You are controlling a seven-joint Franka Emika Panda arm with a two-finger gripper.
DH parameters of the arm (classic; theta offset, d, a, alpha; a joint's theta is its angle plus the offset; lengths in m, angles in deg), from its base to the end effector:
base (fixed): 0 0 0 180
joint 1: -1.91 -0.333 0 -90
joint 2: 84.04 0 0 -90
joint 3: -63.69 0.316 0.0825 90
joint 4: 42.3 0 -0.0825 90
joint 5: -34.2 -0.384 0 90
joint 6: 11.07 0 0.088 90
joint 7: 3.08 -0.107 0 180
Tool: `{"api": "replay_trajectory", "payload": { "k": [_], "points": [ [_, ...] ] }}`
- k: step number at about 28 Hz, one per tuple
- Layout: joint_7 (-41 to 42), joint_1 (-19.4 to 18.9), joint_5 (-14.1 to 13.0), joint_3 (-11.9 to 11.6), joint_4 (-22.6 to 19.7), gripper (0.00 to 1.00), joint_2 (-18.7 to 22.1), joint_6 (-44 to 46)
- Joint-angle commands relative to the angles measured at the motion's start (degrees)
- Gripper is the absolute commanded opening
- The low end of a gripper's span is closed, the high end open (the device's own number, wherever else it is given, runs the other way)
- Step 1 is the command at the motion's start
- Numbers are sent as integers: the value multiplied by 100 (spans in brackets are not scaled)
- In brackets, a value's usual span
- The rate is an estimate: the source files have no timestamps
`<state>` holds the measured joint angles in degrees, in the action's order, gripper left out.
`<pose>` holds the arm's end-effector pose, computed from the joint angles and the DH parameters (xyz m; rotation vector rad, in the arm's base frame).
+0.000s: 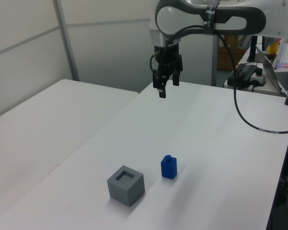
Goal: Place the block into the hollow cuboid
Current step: 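Lower the gripper onto the blue block and close on it, then lift the blue block up off the table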
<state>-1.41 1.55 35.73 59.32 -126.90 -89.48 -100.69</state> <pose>0.5818 -0.0414 0.6146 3.1074 -0.0631 -0.0136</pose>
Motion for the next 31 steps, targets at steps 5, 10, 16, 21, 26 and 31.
{"api": "replay_trajectory", "payload": {
  "k": [5,10,16,21,26,31],
  "points": [
    [88,-52,-223,33,-487,100,-44,-925],
    [114,-61,-205,147,-1154,100,-9,-1391],
    [140,-78,-109,375,-2288,100,52,-2332],
    [149,-113,286,551,-2781,100,-9,-2640],
    [158,-157,401,578,-2913,100,-246,-2657],
    [149,-157,507,578,-2914,100,-641,-2938]
  ]
}}
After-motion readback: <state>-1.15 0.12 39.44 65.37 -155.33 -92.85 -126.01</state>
